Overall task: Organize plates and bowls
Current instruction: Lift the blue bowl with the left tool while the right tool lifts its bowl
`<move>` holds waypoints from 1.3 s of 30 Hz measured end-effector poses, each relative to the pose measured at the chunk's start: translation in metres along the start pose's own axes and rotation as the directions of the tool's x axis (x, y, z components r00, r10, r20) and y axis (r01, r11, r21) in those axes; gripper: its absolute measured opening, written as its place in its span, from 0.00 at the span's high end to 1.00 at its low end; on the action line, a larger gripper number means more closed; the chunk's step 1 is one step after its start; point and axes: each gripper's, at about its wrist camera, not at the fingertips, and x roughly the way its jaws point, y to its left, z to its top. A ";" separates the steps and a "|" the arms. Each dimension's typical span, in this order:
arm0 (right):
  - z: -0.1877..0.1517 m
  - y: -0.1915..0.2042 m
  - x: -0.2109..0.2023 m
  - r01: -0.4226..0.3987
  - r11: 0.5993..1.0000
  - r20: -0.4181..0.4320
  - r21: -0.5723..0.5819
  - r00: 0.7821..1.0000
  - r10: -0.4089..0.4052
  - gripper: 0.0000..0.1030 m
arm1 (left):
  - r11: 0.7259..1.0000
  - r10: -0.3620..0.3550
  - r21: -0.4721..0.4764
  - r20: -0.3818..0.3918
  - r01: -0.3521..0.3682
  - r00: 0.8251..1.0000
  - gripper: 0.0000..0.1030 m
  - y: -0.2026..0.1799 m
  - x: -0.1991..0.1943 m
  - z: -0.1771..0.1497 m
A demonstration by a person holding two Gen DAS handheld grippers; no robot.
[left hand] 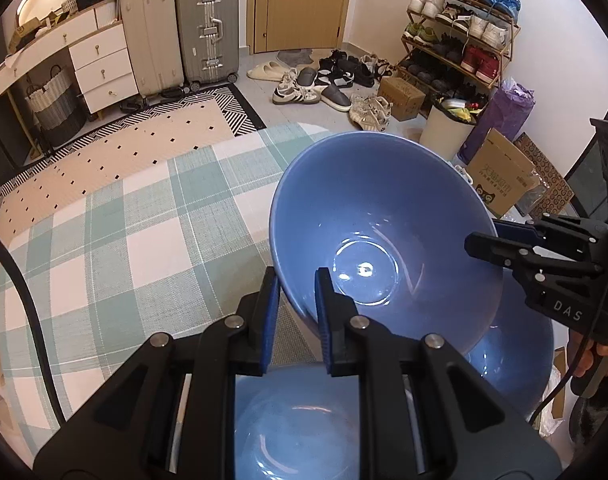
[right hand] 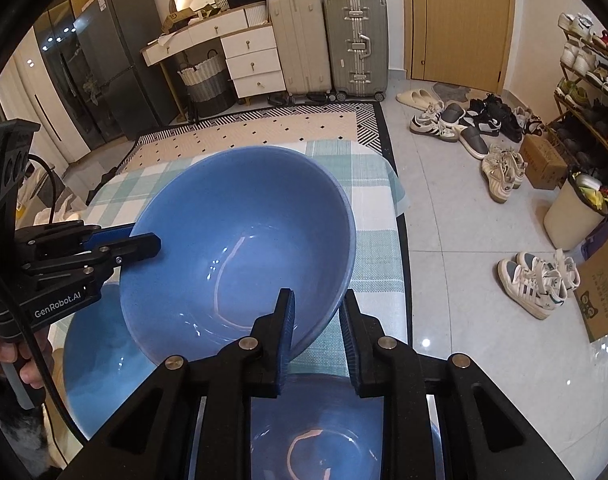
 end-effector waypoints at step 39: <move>-0.053 0.097 -0.158 -0.035 0.996 0.181 -0.079 0.982 0.049 0.77 | 0.999 0.035 -0.008 0.163 -0.035 0.986 0.85 -0.030 -0.222 -0.080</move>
